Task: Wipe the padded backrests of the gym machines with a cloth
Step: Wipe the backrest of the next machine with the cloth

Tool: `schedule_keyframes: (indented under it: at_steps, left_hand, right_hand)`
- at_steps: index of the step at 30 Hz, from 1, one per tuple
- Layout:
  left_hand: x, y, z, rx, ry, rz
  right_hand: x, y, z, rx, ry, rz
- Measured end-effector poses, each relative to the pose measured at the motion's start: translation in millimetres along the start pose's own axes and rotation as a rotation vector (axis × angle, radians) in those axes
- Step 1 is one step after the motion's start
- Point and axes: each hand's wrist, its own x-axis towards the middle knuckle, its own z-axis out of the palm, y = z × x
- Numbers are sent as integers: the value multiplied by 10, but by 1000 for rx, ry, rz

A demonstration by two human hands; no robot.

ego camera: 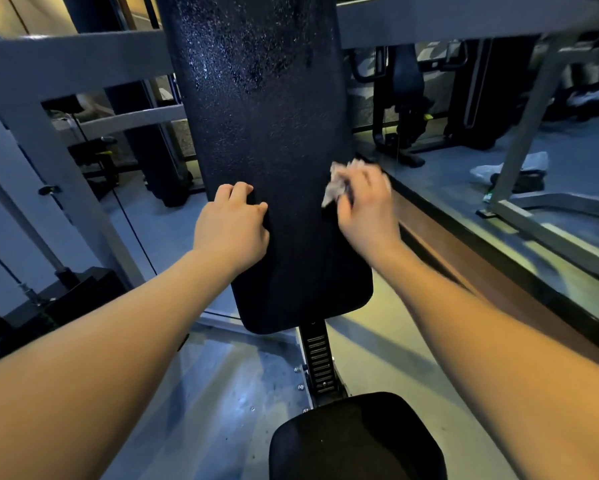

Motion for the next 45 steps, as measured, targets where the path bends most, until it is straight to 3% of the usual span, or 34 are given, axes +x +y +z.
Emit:
schedule_keyframes:
  at_steps: [4,11,14,16,18,21,26,29,33,38,40,45]
  left_hand:
    - [229,-97,-46,-92,246,58]
    - [446,-91,71,104,-11,51]
    - [458,19,62,131,59,19]
    - [523,126,-3,147,188,102]
    - [660,259,-76,99,212,188]
    - [919,413,-110,54,93,225]
    - [859,428,12,104,94,220]
    - [901,431,-92,111,24,247]
    - [882,501,-211,56,-52,211]
    - [932,530,-408,33,-216,191]
    - [958,504,-520,14,-285,209]
    - [1081,412,-880,-8,-471,277]
  right_hand:
    - [1025,-125,-44,138,98,149]
    - [578,61,202,228,133,204]
    - [462,97,209,260,141,368]
    - [603,84,176,306,131,448]
    - [756,90,144,342,98,504]
    - [929,152,129,401,29,561]
    - [946,277,112,730,-89,670]
    - [896,368,95,631,-197,687]
    - [1145,251,61,608,-257,893]
    - [2191,31,-74,685,-120,704]
    - [2123,51,-93,602,-170,681]
    - [1265,164,-129,502,-440,1063]
